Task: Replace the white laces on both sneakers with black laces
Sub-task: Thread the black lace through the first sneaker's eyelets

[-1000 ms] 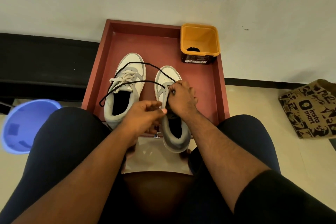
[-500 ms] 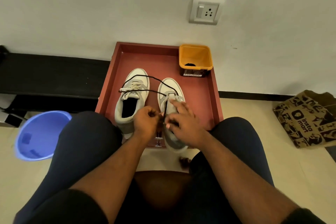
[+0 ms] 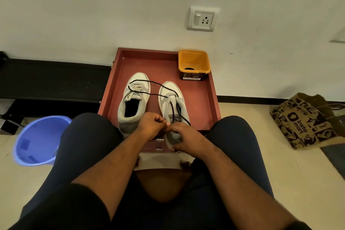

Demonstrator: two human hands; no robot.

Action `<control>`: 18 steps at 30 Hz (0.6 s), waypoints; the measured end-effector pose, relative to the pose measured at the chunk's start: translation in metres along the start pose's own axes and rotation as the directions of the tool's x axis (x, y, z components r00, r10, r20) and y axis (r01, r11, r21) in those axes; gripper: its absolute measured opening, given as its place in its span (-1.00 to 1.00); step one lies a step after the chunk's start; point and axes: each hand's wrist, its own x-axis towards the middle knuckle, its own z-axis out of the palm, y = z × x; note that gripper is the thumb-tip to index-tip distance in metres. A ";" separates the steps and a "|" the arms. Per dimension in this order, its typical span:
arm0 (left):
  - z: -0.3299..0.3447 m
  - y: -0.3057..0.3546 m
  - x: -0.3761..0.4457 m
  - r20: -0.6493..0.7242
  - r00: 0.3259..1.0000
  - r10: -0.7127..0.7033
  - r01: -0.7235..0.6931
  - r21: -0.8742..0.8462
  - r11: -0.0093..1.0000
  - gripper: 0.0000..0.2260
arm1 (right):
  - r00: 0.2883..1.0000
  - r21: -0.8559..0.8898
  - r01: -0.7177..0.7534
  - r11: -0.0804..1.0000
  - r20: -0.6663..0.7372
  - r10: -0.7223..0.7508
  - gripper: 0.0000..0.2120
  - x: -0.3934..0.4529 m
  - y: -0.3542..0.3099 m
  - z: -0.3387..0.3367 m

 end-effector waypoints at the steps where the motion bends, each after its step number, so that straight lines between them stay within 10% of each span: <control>1: 0.001 -0.001 0.001 -0.007 1.000 0.012 -0.012 0.004 1.000 -0.81 | 0.999 -0.010 0.005 1.000 -0.036 -0.005 -0.65 0.000 0.001 -0.002; 18: -0.008 -0.014 0.003 0.132 0.987 0.093 -0.156 0.624 0.766 -0.89 | 0.962 -0.123 -0.076 0.990 -0.269 0.041 -0.88 0.027 0.006 -0.001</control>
